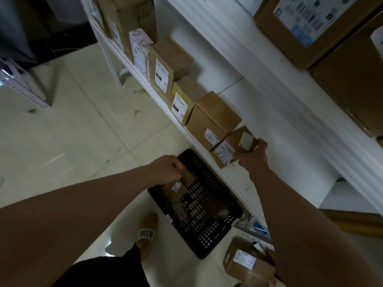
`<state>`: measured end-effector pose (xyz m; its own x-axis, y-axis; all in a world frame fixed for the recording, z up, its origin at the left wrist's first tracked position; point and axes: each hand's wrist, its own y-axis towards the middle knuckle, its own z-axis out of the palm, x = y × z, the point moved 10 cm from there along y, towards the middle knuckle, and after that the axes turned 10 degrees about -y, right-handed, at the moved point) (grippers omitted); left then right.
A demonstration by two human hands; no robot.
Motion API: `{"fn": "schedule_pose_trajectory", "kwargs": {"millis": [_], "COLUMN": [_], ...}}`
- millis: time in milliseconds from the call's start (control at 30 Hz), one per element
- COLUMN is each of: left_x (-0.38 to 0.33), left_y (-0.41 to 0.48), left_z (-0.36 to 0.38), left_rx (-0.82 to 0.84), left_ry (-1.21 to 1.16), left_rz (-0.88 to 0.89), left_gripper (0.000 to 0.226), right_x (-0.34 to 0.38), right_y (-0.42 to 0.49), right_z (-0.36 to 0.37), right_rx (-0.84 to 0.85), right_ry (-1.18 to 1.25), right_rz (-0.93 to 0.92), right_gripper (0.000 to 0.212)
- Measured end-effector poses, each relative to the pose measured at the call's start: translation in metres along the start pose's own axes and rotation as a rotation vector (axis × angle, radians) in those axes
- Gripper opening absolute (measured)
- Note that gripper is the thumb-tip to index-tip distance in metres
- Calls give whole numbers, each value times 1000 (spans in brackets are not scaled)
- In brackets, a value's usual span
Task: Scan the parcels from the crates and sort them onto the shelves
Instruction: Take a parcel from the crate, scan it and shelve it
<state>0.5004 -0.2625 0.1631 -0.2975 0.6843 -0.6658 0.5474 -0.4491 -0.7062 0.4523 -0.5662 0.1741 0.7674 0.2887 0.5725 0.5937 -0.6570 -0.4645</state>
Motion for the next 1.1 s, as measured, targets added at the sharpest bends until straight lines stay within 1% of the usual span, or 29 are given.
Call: {"fn": "schedule_pose_trajectory", "kwargs": {"millis": [200,333,433,500,633,700,767,800,833,867,900,933,1000,1100], "left_x": [4,1,-3,-3,0,5,13,17,20,24,29,37,51,73], "left_y": [0,-3,-4,-4,-5,-5,-5,-5,-7,-7,-6,-5,-4,-1], "left_z": [3,7,8,8,12,13,16,18,20,22,24,26,31,39], "left_rx": [1,20,19,18,33,41,49,53,53,53,48,43,40,34], "left_ry": [-10,-16,-21,-21,-2,7,16,19,27,39,52,60,76,130], "left_rz": [-7,-19,-15,-14,-31,-46,-66,-74,-81,-93,-102,-120,-163,-209], "left_gripper": [31,33,32,31,31,30,30,29,29,30,31,32,31,13], "right_x": [2,-1,-7,-14,-39,-54,-68,-72,-74,-76,-81,-86,-91,-99], "right_y": [-2,-8,-14,-20,-38,-49,-54,-58,-62,-66,-67,-68,-70,-75], "right_z": [10,11,5,-2,-11,-6,8,18,27,36,48,60,84,122], "right_rx": [94,112,111,104,51,24,40,64,97,130,172,215,306,446], "right_ry": [55,50,51,91,-6,-14,-47,-67,-89,-109,-107,-99,-95,-177], "right_rz": [21,38,108,169,230,291,304,290,279,271,283,296,297,231], "right_gripper": [122,128,128,119,82,71,56,41,18,9,21,25,21,19]}}
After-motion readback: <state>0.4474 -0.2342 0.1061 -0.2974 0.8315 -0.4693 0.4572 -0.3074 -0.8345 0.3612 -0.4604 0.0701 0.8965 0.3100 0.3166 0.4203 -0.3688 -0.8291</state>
